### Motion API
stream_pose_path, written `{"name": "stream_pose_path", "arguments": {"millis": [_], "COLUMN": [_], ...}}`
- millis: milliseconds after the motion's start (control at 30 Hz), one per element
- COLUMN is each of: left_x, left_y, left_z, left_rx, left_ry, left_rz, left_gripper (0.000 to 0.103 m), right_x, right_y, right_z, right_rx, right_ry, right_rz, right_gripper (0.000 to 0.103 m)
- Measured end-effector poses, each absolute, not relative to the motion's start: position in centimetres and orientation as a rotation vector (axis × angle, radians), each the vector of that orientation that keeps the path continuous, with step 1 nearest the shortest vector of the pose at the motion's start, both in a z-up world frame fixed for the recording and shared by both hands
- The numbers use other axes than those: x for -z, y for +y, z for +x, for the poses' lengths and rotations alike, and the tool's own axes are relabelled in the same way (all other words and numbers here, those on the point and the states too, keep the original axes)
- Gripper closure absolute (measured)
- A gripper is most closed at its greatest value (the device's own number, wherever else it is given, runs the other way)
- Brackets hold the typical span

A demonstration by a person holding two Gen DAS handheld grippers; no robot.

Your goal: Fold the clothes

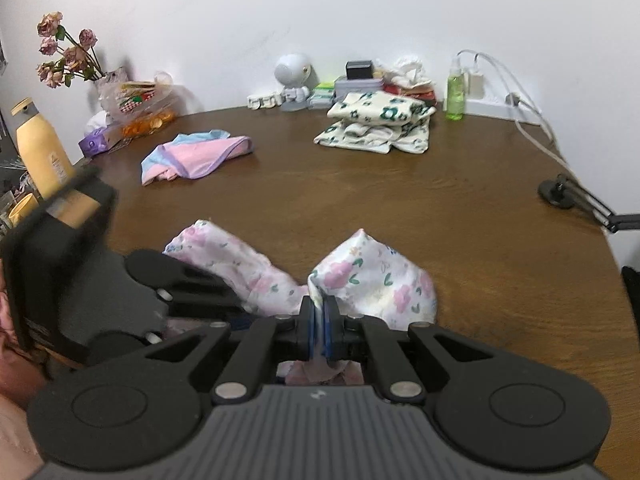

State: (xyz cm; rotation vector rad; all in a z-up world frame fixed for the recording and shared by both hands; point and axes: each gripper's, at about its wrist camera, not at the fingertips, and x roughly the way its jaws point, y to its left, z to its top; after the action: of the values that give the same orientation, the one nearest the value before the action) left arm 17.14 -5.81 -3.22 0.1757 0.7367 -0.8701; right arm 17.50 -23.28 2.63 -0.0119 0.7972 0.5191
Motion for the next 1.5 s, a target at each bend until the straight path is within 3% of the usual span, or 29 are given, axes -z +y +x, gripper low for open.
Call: {"name": "stream_pose_path", "arguments": {"millis": [167, 433, 800, 933, 1000, 1100, 1300, 1500], "left_x": [2.0, 4.7, 5.3, 5.1, 4.7, 2.9, -1.7, -1.1], "left_y": [-2.4, -2.4, -1.7, -1.0, -0.6, 0.4, -0.7, -6.2], "left_z": [16.1, 16.5, 16.9, 17.1, 17.1, 16.2, 14.7, 16.5], "left_rx": [0.834, 0.796, 0.812, 0.817, 0.817, 0.813, 0.853, 0.849], "left_ry": [0.681, 0.769, 0.762, 0.77, 0.769, 0.711, 0.56, 0.61], "left_rz": [0.147, 0.191, 0.144, 0.104, 0.083, 0.063, 0.075, 0.177], "left_gripper": [0.063, 0.064, 0.062, 0.061, 0.06, 0.06, 0.062, 0.064], "right_x": [-2.5, -2.6, 1.3, 2.0, 1.2, -0.5, -1.4, 0.6], "right_y": [-23.7, -22.5, -19.7, -20.1, -21.4, -24.1, -26.5, -24.5], "right_z": [17.3, 17.5, 19.0, 18.9, 18.4, 17.1, 14.4, 14.6], "right_rx": [-0.515, -0.57, -0.6, -0.62, -0.647, -0.64, -0.515, -0.517], "right_ry": [0.8, 0.802, 0.903, 0.913, 0.881, 0.797, 0.718, 0.748], "right_rz": [0.013, 0.027, 0.055, 0.118, 0.191, 0.263, 0.162, 0.06], "right_gripper": [0.099, 0.099, 0.098, 0.09, 0.078, 0.067, 0.067, 0.067]}}
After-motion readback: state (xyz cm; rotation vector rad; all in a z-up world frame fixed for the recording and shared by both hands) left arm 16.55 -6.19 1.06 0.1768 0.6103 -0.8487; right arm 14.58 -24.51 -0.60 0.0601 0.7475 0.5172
